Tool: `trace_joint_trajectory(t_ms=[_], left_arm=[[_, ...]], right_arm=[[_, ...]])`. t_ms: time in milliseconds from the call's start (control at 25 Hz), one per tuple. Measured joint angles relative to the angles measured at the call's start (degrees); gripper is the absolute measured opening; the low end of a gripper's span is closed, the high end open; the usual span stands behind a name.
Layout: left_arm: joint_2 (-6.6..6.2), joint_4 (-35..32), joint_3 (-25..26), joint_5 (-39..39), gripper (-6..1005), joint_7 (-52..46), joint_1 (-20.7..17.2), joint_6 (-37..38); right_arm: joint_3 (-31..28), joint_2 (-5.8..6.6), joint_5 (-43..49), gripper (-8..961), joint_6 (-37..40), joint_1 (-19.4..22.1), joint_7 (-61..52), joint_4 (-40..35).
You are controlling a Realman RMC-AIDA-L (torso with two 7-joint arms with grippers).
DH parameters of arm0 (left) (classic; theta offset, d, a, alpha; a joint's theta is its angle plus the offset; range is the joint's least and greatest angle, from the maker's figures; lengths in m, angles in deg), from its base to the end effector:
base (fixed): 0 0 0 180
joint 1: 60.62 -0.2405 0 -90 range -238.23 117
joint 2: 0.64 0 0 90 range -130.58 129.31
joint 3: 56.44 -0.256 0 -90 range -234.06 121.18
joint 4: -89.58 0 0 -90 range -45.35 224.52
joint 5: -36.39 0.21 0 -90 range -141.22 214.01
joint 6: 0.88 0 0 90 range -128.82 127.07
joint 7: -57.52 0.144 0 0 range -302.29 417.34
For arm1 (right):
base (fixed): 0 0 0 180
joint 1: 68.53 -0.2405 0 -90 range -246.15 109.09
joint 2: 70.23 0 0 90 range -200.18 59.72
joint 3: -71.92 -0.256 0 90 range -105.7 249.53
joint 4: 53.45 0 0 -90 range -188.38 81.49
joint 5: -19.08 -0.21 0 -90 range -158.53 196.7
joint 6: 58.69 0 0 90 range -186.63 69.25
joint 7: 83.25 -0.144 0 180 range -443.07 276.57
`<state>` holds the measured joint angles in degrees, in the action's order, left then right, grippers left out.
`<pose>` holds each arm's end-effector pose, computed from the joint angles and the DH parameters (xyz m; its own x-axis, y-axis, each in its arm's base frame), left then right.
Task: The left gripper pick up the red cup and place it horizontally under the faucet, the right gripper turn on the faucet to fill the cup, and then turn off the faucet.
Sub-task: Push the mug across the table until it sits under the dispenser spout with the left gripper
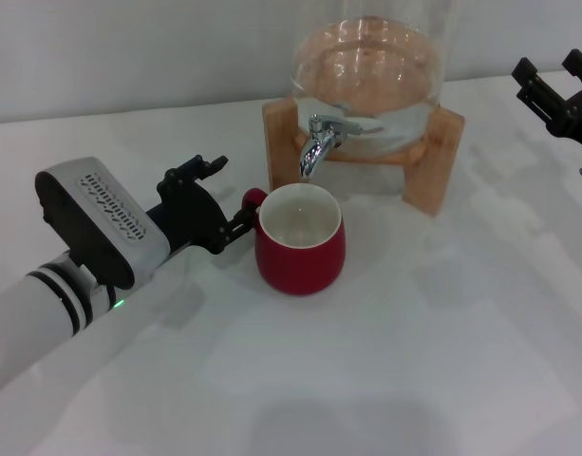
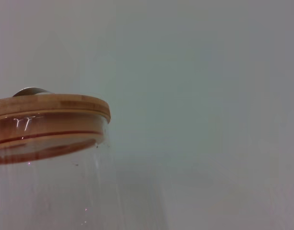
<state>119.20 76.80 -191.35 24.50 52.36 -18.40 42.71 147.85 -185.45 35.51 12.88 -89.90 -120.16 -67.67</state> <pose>-0.2223 0.3783 -0.1167 0.9600 -0.1497 0.2368 0.0549 -0.7284 -0.6830 0.3302 0.3370 0.0474 0.5208 0.1133 -0.8462 -0.7978 -0.2882 -0.5296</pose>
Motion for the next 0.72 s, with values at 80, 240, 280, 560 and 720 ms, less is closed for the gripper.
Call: trace_joint_trajectory(t_ms=[80,240,280,560,720], left_arm=[[0.01,-0.23,-0.01,-0.46,684,0.01,-0.35,0.0],[-0.03,-0.3,0.0,-1.2,684,0.0,-0.65,0.01],[-0.04,-0.3,0.0,-1.43,684,-0.09,-0.69,0.01],[-0.05,-0.28,0.01,-2.34,685,-0.51,-0.79,-0.73],[-0.02,-0.3,-0.02,-2.44,684,-0.43,-0.81,-1.28]], right_arm=[[0.0,0.0,0.0,850,0.05,0.02,0.0,0.0],[0.08,0.0,0.0,850,0.15,0.03,0.0,-0.01],[0.17,0.0,0.0,850,0.17,0.03,0.0,-0.01],[0.45,0.0,0.0,850,1.12,0.22,0.0,-0.02],[0.52,0.0,0.0,850,1.29,0.28,-0.03,-0.02]])
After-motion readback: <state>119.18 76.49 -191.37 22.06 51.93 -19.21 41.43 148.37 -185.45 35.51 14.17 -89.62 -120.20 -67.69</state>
